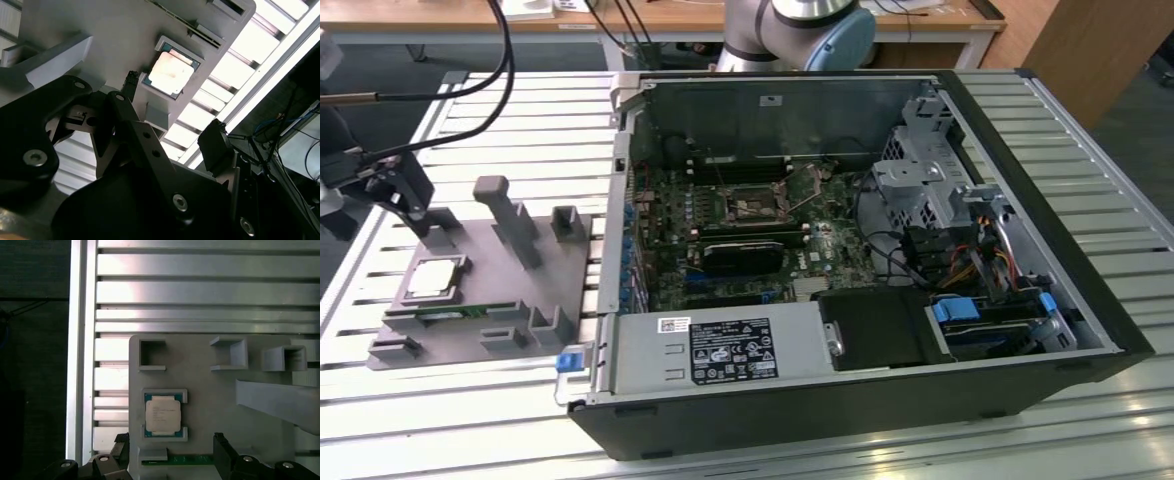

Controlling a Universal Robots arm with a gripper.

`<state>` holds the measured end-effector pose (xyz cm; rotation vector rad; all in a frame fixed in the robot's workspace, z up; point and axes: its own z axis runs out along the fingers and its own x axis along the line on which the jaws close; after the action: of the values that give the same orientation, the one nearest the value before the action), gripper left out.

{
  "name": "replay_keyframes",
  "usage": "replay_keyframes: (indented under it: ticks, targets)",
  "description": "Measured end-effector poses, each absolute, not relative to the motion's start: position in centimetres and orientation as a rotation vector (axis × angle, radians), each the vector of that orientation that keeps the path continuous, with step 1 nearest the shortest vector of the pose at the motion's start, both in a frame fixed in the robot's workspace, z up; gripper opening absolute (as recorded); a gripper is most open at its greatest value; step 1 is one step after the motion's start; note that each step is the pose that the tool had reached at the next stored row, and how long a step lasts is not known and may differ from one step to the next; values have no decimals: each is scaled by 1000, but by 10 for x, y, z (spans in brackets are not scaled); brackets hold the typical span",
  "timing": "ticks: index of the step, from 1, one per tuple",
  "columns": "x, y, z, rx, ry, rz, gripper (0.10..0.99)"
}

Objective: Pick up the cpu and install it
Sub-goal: 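Pick up the cpu and move it towards the insertion slot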

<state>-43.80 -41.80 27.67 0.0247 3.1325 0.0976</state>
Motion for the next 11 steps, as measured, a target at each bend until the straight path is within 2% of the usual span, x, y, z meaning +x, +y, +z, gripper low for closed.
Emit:
replay_keyframes:
  ticks: [11]
  targets:
    - [-438,-418,269,25,3140,102,761]
